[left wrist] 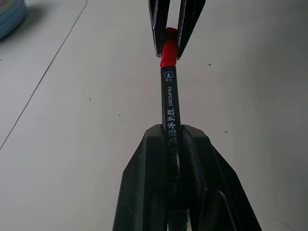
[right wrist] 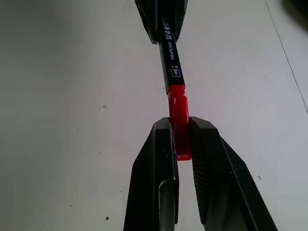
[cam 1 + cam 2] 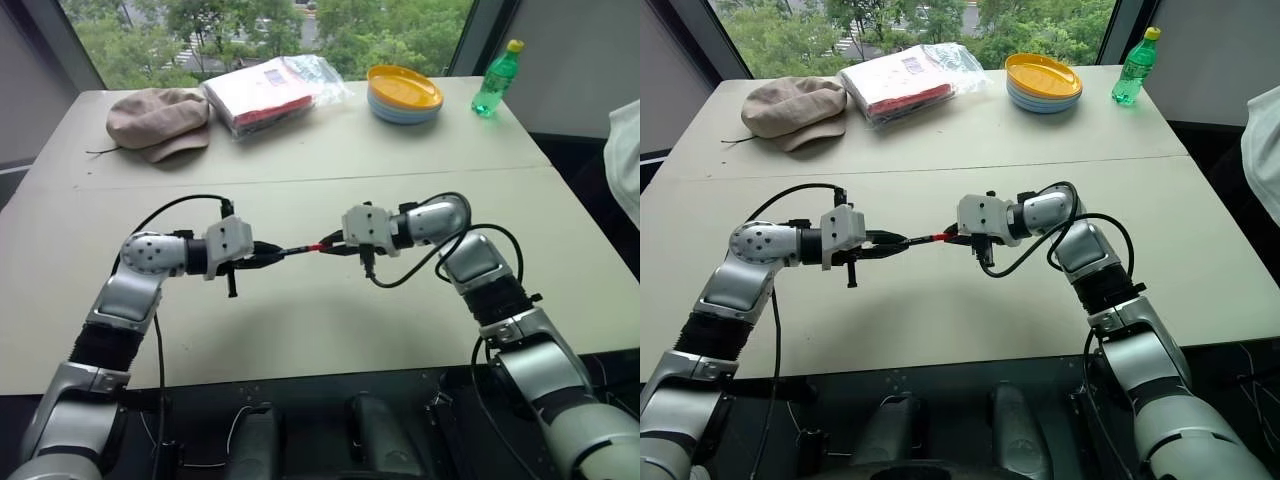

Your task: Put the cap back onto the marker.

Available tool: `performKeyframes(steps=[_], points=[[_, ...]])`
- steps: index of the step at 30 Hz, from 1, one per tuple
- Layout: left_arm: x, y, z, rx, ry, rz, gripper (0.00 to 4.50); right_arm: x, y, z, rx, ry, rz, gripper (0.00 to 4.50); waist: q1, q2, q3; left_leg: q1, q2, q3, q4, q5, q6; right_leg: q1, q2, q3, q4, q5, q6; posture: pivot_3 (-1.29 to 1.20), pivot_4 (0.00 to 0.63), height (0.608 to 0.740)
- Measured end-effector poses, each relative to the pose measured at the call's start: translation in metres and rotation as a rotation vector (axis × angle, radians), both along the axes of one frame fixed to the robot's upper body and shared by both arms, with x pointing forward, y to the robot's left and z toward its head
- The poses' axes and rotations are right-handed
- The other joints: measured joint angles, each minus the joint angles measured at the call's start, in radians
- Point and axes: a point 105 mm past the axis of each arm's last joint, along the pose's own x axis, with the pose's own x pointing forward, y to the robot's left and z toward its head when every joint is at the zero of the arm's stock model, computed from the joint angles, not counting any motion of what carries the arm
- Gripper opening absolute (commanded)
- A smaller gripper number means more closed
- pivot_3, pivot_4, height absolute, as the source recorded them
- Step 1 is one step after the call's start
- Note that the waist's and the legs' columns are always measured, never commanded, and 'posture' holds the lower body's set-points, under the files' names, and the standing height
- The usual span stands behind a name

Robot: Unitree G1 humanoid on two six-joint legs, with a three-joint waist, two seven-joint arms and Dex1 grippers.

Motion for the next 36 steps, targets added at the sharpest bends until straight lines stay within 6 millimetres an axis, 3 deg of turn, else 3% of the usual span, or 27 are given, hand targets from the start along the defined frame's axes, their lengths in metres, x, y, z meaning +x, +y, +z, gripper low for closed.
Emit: performKeyframes(steps=[11,17,27,36], points=[[-0.001,0.000,-0.002,-0.010,-0.090,-0.048,0.00,-0.007,0.000,0.007,0.009,0.075,-0.008,0.06,0.001,0.000,0.000,0.000,0.000,0.000,0.000,0.000,0.000,0.000,0.000,0.000,0.000,0.000,0.000,0.00,0.150,0.740],[-0.001,0.000,0.005,-0.069,-0.091,-0.052,0.00,-0.013,-0.001,0.021,0.043,0.095,-0.023,0.06,0.001,0.000,0.000,0.000,0.000,0.000,0.000,0.000,0.000,0.000,0.000,0.000,0.000,0.000,0.000,0.00,0.150,0.740],[-0.004,0.006,0.004,-0.029,-0.069,-0.075,0.00,-0.037,0.012,0.042,0.048,0.070,0.114,0.06,0.000,0.000,0.000,0.000,0.000,0.000,0.000,0.000,0.000,0.000,0.000,0.000,0.000,0.000,0.000,0.00,0.150,0.740],[-0.004,0.005,0.001,0.002,-0.050,-0.084,0.00,-0.041,0.017,0.041,0.027,0.029,0.158,0.06,0.000,0.000,0.000,0.000,0.000,0.000,0.000,0.000,0.000,0.000,0.000,0.000,0.000,0.000,0.000,0.00,0.150,0.740]])
